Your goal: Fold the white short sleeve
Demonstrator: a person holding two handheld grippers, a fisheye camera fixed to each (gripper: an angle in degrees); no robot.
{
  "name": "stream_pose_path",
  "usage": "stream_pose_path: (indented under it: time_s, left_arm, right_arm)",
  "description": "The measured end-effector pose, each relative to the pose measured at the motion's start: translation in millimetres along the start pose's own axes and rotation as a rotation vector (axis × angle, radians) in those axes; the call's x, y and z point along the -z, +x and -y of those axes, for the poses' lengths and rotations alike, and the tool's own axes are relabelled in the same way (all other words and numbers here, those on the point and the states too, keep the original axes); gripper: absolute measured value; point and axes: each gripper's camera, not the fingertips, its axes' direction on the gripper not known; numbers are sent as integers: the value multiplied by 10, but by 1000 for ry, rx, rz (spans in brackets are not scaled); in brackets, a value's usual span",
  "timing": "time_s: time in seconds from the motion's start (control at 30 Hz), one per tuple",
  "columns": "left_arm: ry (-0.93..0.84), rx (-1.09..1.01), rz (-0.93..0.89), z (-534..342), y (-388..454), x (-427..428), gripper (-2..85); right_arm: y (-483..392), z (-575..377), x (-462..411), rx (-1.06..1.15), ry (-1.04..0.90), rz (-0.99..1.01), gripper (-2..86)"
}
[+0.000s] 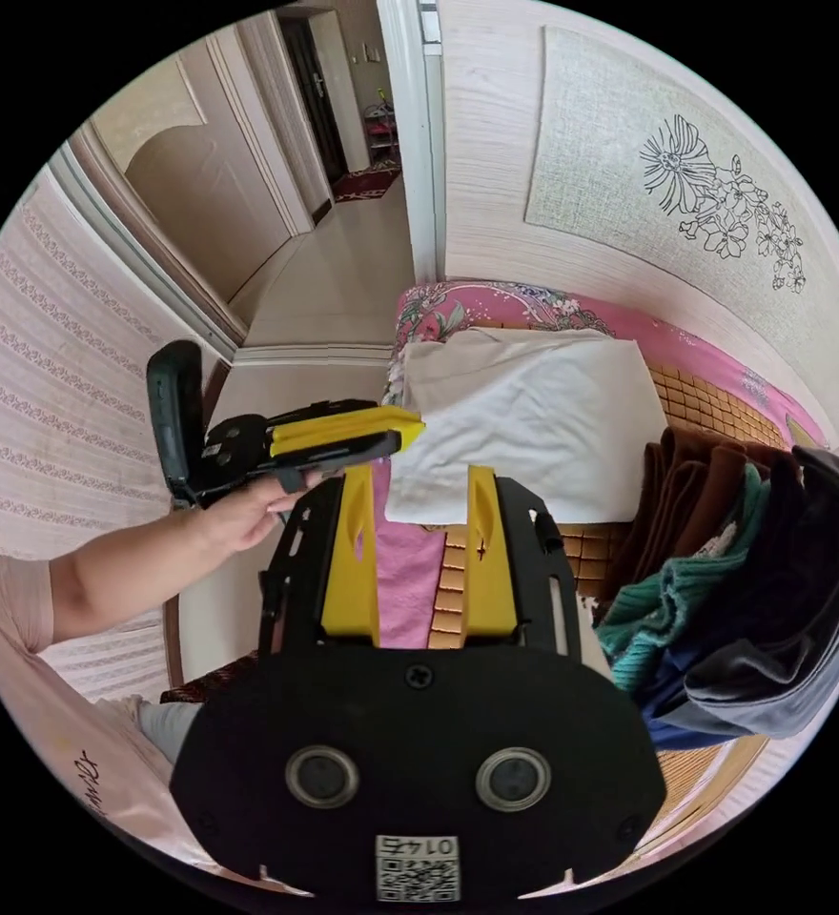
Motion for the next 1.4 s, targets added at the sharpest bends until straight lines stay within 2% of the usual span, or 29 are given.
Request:
stream_pose_path:
  time_s: [0.1,0.2,0.27,0.4,0.47,0.57,0.63,0.83,0.9,1.0,1.07,1.17,1.23,1.4]
  left_arm:
    - [-8,-23,64,-184,221,136,-10]
    - [4,-29,-40,-401,317,222,-10]
    - [-23,-64,-35,-511,486,222,-10]
    - [-66,-147,-39,-745,999,195,-10]
    - [-50,-173,-75,-882,1191,243,-10]
    - [-78,-211,-131,-1072,1532,368,-10]
    - [-100,-254,-194,-1231,1835,513,-10]
    - [-127,-400,-436,-1646,2568,1063,-10]
    - [-160,-429,-468,-1781,2727,1198,-10]
    - [-215,-394,-394,-1997,2770,1286,-9]
    - [-266,-334,-306,-2089,2682,1271,-7]
    - [-283,-281,-122,-2183,2478,1317,2]
    - [-301,-242,76,-2270,2236,1325,37]
    - [-401,-177,177,-2507,1840,1276,78]
  right_arm:
    - [195,-46,-58,-56,-32,30,143]
    - [458,-218,63,-170,33,146,150]
    - [535,-328,162,-197,68,173,149]
    - [623,-476,102,-195,-118,81,159]
    - [674,-612,156,-195,-153,30,133]
    - [706,-1003,374,-188,-179,77,55]
    - [753,-1498,746,-256,-68,163,21]
    - [908,-3093,1947,-561,289,263,2]
    - [830,-3446,2196,-584,308,261,-2]
    - [602,-3707,2404,-523,268,218,-5]
    - [463,-3799,2509,-482,278,277,-5]
    - [193,-4039,2816,-421,313,317,-5]
    - [35,-4360,3154,-416,368,332,-5]
    - [-178,-5206,3861,-484,530,386,-4]
